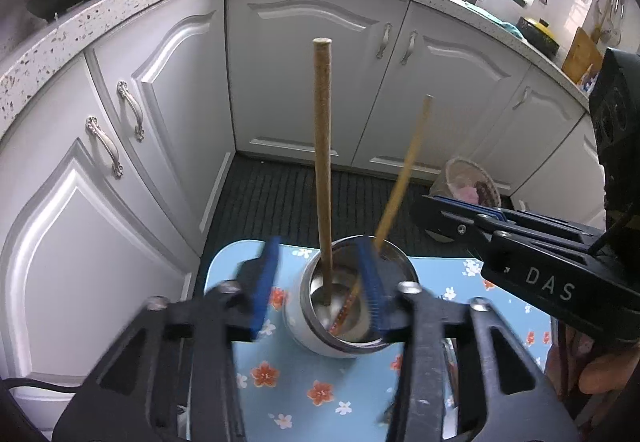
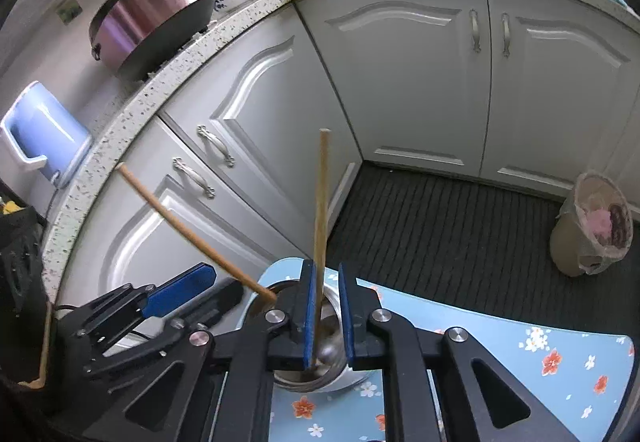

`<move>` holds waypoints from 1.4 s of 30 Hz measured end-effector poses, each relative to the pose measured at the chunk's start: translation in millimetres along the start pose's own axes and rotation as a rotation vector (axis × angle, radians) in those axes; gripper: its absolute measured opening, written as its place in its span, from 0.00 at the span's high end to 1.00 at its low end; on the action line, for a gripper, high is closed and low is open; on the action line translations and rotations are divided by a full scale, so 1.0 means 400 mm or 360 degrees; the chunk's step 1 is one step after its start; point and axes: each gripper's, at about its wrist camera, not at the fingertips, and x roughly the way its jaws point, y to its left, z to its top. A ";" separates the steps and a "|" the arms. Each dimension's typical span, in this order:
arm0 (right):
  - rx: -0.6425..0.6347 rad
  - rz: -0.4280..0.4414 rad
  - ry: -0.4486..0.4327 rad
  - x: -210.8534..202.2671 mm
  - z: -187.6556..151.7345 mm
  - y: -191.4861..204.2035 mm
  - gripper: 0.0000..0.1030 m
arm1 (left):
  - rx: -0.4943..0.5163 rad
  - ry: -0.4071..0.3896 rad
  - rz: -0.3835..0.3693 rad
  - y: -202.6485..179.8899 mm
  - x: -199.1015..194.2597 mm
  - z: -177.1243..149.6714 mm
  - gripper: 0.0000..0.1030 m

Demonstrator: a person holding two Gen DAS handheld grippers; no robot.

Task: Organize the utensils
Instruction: 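Lower the chopsticks into the jar and open both tools, then move both tools back over the remaining utensils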

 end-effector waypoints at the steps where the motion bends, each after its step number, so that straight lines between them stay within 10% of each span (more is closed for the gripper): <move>1: 0.0001 -0.0004 -0.0003 -0.003 -0.002 0.000 0.83 | -0.0003 -0.0003 0.0003 0.002 -0.003 -0.002 0.57; 21: 0.0091 -0.0111 -0.0068 -0.173 -0.170 -0.058 0.60 | -0.0006 -0.0094 0.0096 -0.041 -0.111 -0.110 0.56; 42: 0.0033 -0.0302 0.0059 -0.339 -0.507 -0.204 0.57 | -0.0008 0.0204 -0.0211 -0.121 -0.126 -0.320 0.45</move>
